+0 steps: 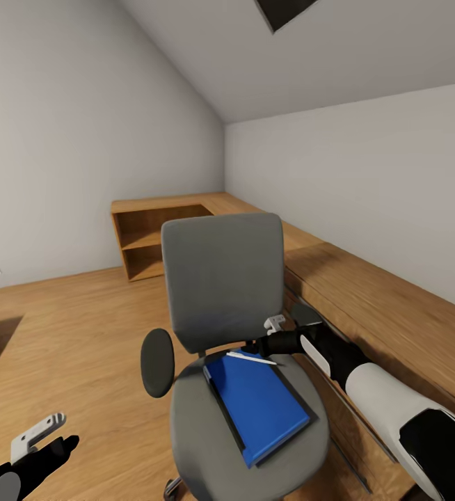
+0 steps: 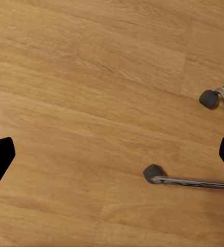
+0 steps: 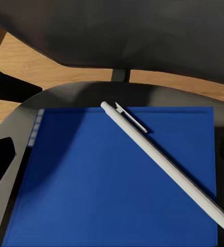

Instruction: In the bedroom, organize the workspace by keeping the computer under the desk, ensuring the monitor is on the desk, placing the keyboard on the desk next to the monitor, placing the mouse on the desk next to the keyboard, moving the folder from the swivel chair onto the desk next to the mouse, stacking the notebook on top of the folder with the pen on top of the notebook, and positioning the swivel chair next to the desk.

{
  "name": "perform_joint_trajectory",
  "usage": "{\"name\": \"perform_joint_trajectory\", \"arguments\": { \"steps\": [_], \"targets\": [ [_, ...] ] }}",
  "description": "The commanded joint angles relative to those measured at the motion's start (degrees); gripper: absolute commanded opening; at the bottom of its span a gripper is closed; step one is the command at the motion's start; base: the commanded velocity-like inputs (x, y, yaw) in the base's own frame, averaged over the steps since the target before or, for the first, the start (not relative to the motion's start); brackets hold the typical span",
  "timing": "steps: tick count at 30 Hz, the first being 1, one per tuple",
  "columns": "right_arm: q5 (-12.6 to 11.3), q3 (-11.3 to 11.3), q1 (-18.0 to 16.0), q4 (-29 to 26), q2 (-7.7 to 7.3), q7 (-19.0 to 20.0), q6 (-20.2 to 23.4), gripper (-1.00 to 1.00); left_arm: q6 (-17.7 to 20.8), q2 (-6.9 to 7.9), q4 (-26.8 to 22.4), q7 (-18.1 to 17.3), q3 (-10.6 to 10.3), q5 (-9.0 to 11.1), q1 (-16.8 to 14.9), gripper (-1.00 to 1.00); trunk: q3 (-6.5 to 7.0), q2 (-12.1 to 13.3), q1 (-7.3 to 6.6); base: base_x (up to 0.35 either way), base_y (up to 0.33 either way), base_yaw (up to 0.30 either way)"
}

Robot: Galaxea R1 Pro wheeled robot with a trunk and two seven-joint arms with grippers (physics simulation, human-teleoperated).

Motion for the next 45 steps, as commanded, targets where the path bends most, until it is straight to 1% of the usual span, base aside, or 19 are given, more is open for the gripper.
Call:
{"name": "perform_joint_trajectory", "arguments": {
  "steps": [1, 14, 19, 23, 25, 26, 31, 34, 35, 36, 37, 39, 40, 42, 43, 44, 45],
  "targets": [
    [-0.5, 0.3, 0.0, -0.1, -0.07, -0.1, 0.3, 1.00, 0.2, 0.01, -0.1, 0.5, 0.0, 0.6, 0.0, 1.00, -0.12, 0.0, -0.01, 0.000, 0.000, 0.078],
    [-0.4, 0.3, 0.0, -0.1, -0.06, -0.2, 0.3, 1.00, 0.2, -0.02, -0.1, 0.5, 0.0, 0.6, 0.0, 1.00, -1.14, 0.0, -0.01, 0.000, 0.000, 0.094],
    [-0.4, 0.3, 0.0, -0.1, -0.12, -0.4, -0.1, 1.00, 0.2, 0.01, -0.1, 0.5, 0.0, 0.6, 0.0, 1.00, -1.30, 0.0, -0.01, 0.000, 0.000, 0.033],
    [-0.2, 0.3, 0.0, 0.0, -0.98, -1.0, -0.1, 1.00, 0.2, 0.01, -0.1, 0.5, 0.0, 0.6, 0.0, 1.00, -1.31, 0.0, -0.01, 0.000, 0.000, 0.003],
    [-0.1, 0.2, 0.0, 0.0, -1.29, -3.7, 0.3, 1.00, 0.2, 0.01, -0.1, 0.5, 0.0, 0.6, 0.0, 1.00, -1.31, 0.0, -0.01, 0.000, 0.000, 0.000],
    [-0.1, 0.2, 0.0, 0.0, -1.31, -4.3, 0.4, 1.00, 0.2, 0.01, -0.1, 0.5, 0.0, 0.6, 0.0, 1.00, -1.31, 0.0, -0.01, 0.000, 0.000, 0.000],
    [0.7, 0.5, 0.0, 0.0, -1.29, -10.1, 2.7, 1.00, 0.2, 0.01, -0.1, 0.5, 0.0, 0.6, 0.0, 1.00, -1.31, 0.0, -0.01, 0.000, 0.000, 0.000],
    [2.1, 0.8, 0.0, 0.0, -1.21, -11.4, 3.2, 1.00, 0.2, 0.01, -0.1, 0.5, 0.0, 0.6, 0.0, 1.00, -1.31, 0.0, -0.01, 0.000, 0.000, 0.000],
    [3.5, 0.9, 0.0, 0.0, -1.15, -11.8, 3.7, 1.00, 0.2, 0.01, -0.1, 0.5, 0.0, 0.6, 0.0, 1.00, -1.31, 0.0, -0.01, 0.000, 0.000, 0.000],
    [4.3, 0.9, 0.0, 0.0, -1.12, -11.9, 4.0, 1.00, 0.2, 0.01, -0.1, 0.5, 0.0, 0.6, 0.0, 1.00, -1.31, 0.0, -0.01, 0.000, 0.000, 0.000],
    [6.4, 0.9, 0.0, 0.0, -1.06, -12.0, 5.3, 1.00, 0.2, 0.00, -0.1, 0.5, 0.0, 0.6, 0.0, 1.00, -1.31, 0.0, -0.01, 0.000, 0.000, 0.000],
    [8.1, 0.9, 0.0, 0.0, -1.01, -12.1, 6.6, 1.00, 0.2, -0.03, -0.1, 0.5, -0.1, 0.6, 0.0, 1.00, -1.31, 0.0, -0.01, 0.000, 0.000, 0.000],
    [9.5, 0.9, 0.0, -0.1, -0.99, -12.2, 7.9, 1.00, 0.2, -0.05, -0.1, 0.5, -0.1, 0.6, 0.0, 1.00, -1.31, 0.0, -0.01, 0.000, 0.000, 0.000],
    [10.6, 0.8, 0.0, -0.1, -0.97, -12.2, 9.2, 1.00, 0.2, -0.06, -0.1, 0.5, -0.2, 0.6, 0.0, 1.00, -1.31, 0.0, -0.01, 0.000, 0.000, 0.000],
    [11.6, 0.9, 0.0, -0.2, -0.95, -12.3, 11.2, 1.00, 0.2, -0.07, -0.1, 0.5, -0.2, 0.6, 0.0, 1.00, -1.31, 0.0, -0.01, 0.000, 0.000, 0.000],
    [12.0, 0.9, 0.0, -0.3, -0.95, -12.3, 12.3, 1.00, 0.2, -0.07, -0.1, 0.5, -0.2, 0.6, 0.0, 1.00, -1.31, 0.0, -0.01, 0.000, 0.000, 0.000],
    [13.4, 0.9, 0.0, -0.6, -0.96, -12.3, 14.9, 1.00, 0.2, -0.07, -0.1, 0.5, -0.3, 0.6, 0.0, 1.00, -1.31, 0.0, -0.01, 0.000, 0.000, 0.000]
  ]
}}
